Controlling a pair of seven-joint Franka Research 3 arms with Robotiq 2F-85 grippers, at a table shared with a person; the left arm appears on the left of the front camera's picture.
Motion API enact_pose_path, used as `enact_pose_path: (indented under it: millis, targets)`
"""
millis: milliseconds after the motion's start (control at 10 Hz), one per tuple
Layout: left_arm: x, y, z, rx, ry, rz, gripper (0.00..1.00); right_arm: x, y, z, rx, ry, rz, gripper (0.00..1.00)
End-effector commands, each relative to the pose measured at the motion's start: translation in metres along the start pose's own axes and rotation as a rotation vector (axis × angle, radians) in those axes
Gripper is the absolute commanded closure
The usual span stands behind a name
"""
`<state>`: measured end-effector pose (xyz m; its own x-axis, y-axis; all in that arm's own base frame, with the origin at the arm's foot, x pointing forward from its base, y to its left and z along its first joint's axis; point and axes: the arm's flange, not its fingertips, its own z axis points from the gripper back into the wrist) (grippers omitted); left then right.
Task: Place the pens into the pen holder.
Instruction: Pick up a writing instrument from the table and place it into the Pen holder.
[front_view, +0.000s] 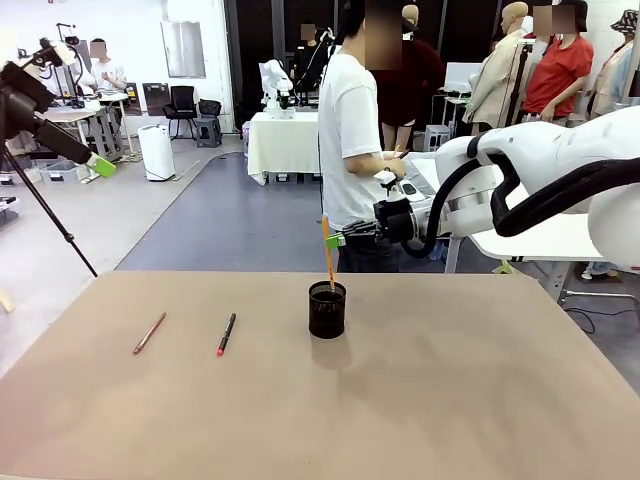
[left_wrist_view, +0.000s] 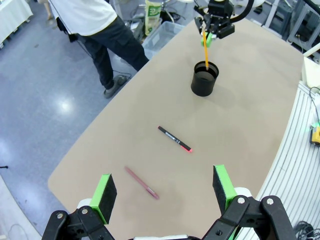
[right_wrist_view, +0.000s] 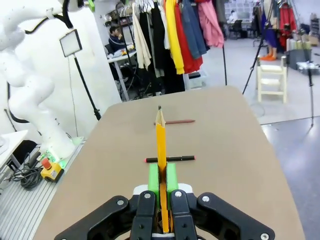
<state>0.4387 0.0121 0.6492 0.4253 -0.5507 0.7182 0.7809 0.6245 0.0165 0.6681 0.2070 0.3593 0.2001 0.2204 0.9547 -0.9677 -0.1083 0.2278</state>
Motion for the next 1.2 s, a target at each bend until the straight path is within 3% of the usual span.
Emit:
enact_pose_path:
  millis: [0,100,600,1100]
  targets:
    - [0.000,0.000,0.000,0.003,-0.007,-0.002,0.00,-0.010,-0.013,-0.007,0.029,0.003,-0.059,1.00]
    - [0.000,0.000,0.000,0.003,-0.007,-0.002,0.00,-0.016,-0.013,-0.011,0.042,0.001,-0.059,0.93]
    - [0.000,0.000,0.000,0.003,-0.007,-0.002,0.00,-0.008,-0.010,-0.013,0.061,0.036,-0.050,0.00]
    - [0.000,0.000,0.000,0.003,-0.007,-0.002,0.00,0.048,0.042,0.004,-0.024,0.203,-0.048,0.00]
